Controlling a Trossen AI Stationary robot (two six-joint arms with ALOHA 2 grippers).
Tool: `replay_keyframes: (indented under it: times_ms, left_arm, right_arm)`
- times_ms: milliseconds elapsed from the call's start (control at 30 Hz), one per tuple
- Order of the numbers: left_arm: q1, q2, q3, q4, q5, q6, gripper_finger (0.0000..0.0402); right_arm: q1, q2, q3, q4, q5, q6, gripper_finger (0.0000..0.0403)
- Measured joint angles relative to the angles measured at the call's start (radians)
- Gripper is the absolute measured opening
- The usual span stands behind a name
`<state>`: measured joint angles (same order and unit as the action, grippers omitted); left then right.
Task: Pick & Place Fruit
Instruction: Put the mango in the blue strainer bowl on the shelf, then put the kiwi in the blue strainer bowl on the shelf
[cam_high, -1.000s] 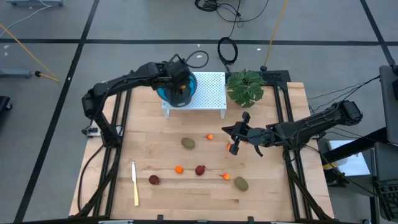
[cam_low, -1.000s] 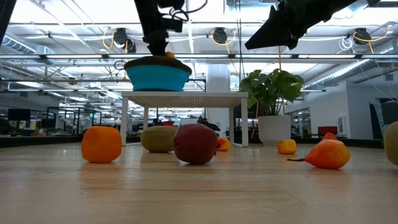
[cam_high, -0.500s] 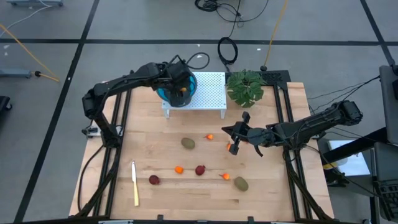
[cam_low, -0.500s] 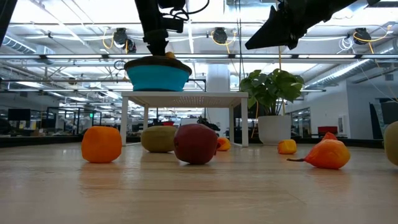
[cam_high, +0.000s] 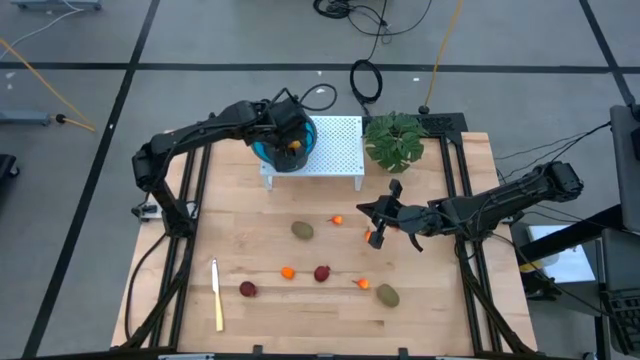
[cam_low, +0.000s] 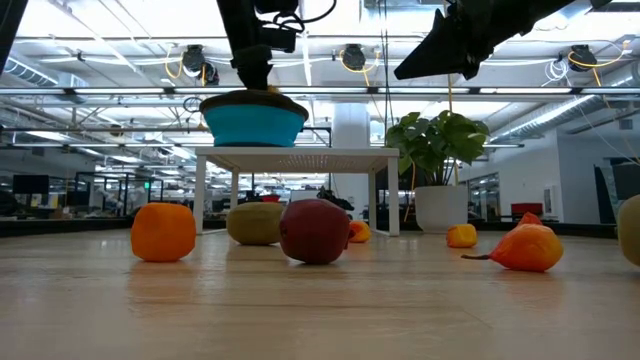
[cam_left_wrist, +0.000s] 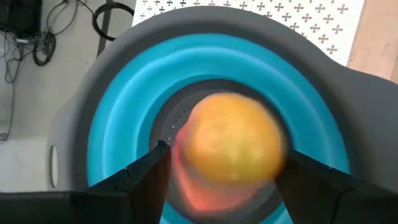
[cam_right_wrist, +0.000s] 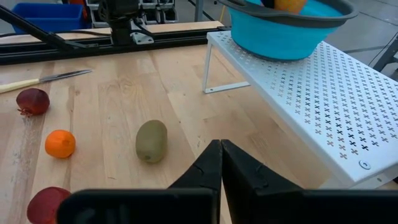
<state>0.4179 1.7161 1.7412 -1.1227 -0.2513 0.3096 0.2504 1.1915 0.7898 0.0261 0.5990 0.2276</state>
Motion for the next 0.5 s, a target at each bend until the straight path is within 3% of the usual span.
replay_keyframes:
  times_ms: [367,500]
  left_arm:
    - [-0.018,-0.047,0.032,-0.020,-0.098,0.002,0.0275]
    - [-0.043,-0.090,0.082,-0.038,-0.099,-0.070,0.0269]
  right_arm:
    - [0.000,0.000,0.000,0.000,-0.001,0.000,0.0001]
    - [0.000,0.000,0.000,0.000,-0.002,0.000,0.0001]
